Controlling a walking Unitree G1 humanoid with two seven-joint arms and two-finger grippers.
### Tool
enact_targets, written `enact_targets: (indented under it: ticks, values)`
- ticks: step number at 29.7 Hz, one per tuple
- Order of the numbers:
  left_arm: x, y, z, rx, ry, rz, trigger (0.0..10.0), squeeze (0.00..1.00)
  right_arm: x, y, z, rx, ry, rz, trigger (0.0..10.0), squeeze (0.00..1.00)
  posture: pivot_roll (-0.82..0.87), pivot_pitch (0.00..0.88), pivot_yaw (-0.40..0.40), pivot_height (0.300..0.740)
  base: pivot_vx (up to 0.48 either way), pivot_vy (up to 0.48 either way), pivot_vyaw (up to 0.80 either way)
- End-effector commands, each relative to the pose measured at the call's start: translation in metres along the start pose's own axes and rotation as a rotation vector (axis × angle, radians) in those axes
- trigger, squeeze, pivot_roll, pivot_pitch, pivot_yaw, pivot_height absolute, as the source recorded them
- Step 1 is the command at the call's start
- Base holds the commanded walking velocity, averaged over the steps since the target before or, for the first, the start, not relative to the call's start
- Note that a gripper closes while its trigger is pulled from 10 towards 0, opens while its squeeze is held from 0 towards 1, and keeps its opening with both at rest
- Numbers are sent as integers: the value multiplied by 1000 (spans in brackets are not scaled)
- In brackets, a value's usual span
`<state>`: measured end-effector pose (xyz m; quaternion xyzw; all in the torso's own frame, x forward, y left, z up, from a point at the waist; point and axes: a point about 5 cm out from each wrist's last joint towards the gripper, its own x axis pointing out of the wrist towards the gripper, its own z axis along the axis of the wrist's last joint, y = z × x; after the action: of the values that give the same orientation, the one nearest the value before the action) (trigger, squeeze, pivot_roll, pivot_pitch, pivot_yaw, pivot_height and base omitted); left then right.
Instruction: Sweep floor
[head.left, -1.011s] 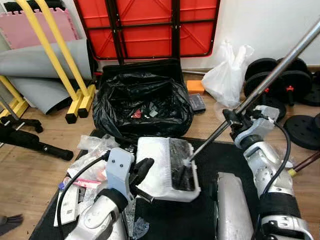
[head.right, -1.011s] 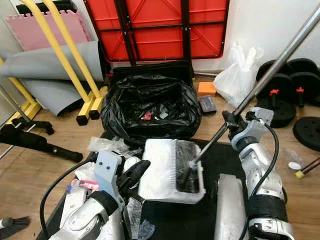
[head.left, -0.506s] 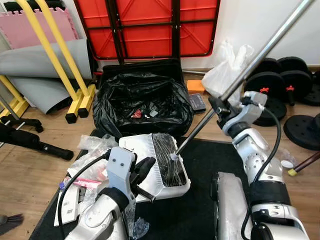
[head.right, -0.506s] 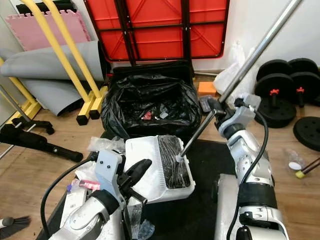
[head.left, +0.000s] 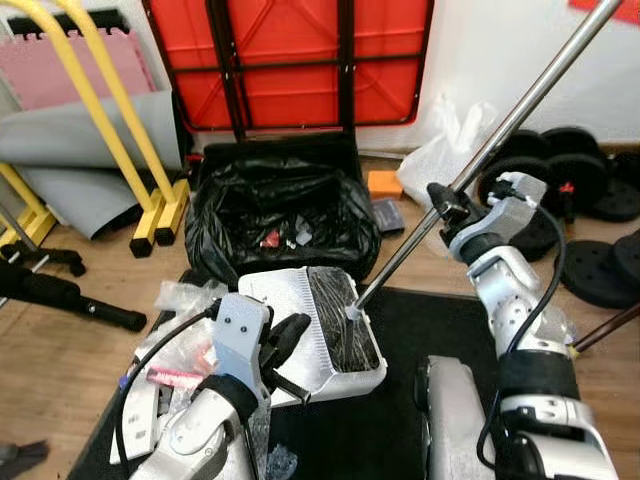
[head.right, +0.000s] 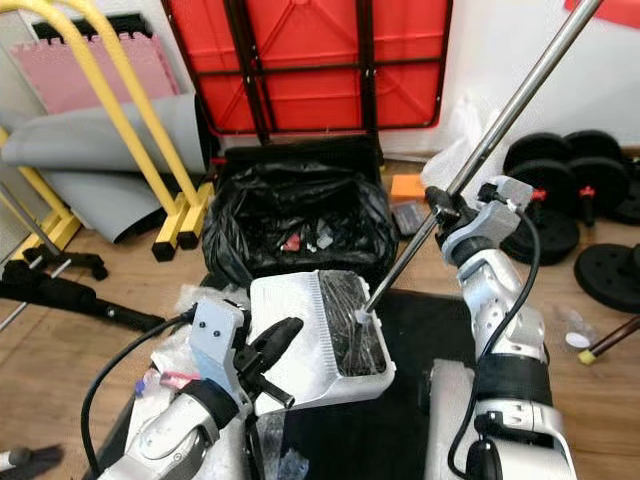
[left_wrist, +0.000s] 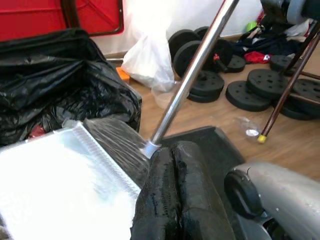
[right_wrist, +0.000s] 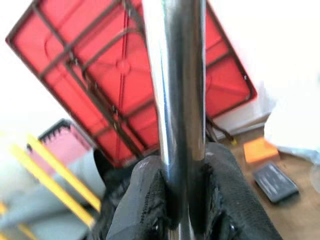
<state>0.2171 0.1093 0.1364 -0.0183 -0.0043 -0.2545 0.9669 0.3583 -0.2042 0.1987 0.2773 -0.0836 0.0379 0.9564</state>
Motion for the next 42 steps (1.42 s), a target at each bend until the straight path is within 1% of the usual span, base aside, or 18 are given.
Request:
enact_targets:
  ticks: [1, 4, 7, 9, 12, 14, 15, 16, 18, 21, 22, 24, 27, 28, 30, 32, 35, 42]
  values:
    - [-2, -5, -5, 7, 23, -133, 10000, 0, 5, 10, 8, 84, -53, 31, 10000, 0, -13, 19, 14, 463, 0, 0, 0]
    - [-2, 1, -3, -3, 8, -93, 10000, 0, 8, 14, 15, 112, -74, 39, 10000, 0, -15, 16, 14, 483, 0, 0, 0]
    - [-2, 4, -2, -1, 3, -75, 10000, 0, 8, 14, 15, 112, -75, 40, 10000, 0, -15, 12, 12, 488, 0, 0, 0]
    - [-2, 10, -1, 8, -4, -35, 10000, 0, 9, 15, 16, 111, -75, 39, 10000, 0, -14, 12, 11, 498, 0, 0, 0]
    - [-3, 15, 0, 14, -6, -12, 10000, 0, 9, 15, 16, 111, -74, 37, 10000, 0, -14, 10, 9, 503, 0, 0, 0]
    - [-5, 25, 3, 24, -15, 46, 10000, 0, 9, 14, 15, 108, -72, 32, 10000, 0, -13, 11, 9, 513, 0, 0, 0]
    - [-5, 25, 3, 24, -15, 46, 10000, 0, 9, 14, 15, 108, -72, 32, 10000, 0, -13, 11, 9, 513, 0, 0, 0]
    - [-6, 31, 4, 24, -24, 78, 10000, 0, 9, 14, 16, 108, -72, 30, 10000, 0, -13, 11, 9, 518, 0, 0, 0]
    - [-6, 31, 4, 24, -24, 78, 10000, 0, 9, 14, 16, 108, -72, 30, 10000, 0, -13, 11, 9, 518, 0, 0, 0]
    - [-8, 50, 12, 14, -64, 194, 10000, 0, 10, 13, 18, 108, -80, 26, 10000, 0, -13, 12, 7, 532, 0, 0, 0]
    - [-8, 50, 12, 14, -64, 194, 10000, 0, 10, 13, 18, 108, -80, 26, 10000, 0, -13, 12, 7, 532, 0, 0, 0]
    - [-8, 57, 14, 1, -75, 253, 10000, 0, 11, 12, 20, 107, -85, 24, 10000, 0, -16, 11, 7, 542, 0, 0, 0]
    - [-6, 59, 12, -10, -60, 284, 10000, 0, 11, 12, 21, 107, -86, 23, 10000, 0, -17, 10, 8, 547, 0, 0, 0]
    - [-4, 60, 7, -13, -17, 311, 10000, 0, 11, 11, 21, 106, -86, 21, 10000, 0, -18, 9, 6, 552, -480, 0, 0]
    - [-1, 59, 1, -15, 17, 327, 10000, 0, 11, 10, 22, 104, -86, 17, 10000, 0, -19, 9, 6, 562, -480, 0, 0]
    - [-1, 59, 1, -15, 17, 327, 10000, 0, 11, 10, 22, 104, -86, 17, 10000, 0, -19, 9, 6, 562, -480, 0, 0]
    - [0, 58, 0, -15, 20, 326, 10000, 0, 11, 10, 22, 104, -86, 16, 10000, 0, -19, 9, 6, 567, 0, 0, 0]
    - [0, 52, 0, 18, -5, 291, 10000, 0, 10, 8, 22, 100, -86, 11, 10000, 0, -21, 6, 7, 586, 0, 0, 0]
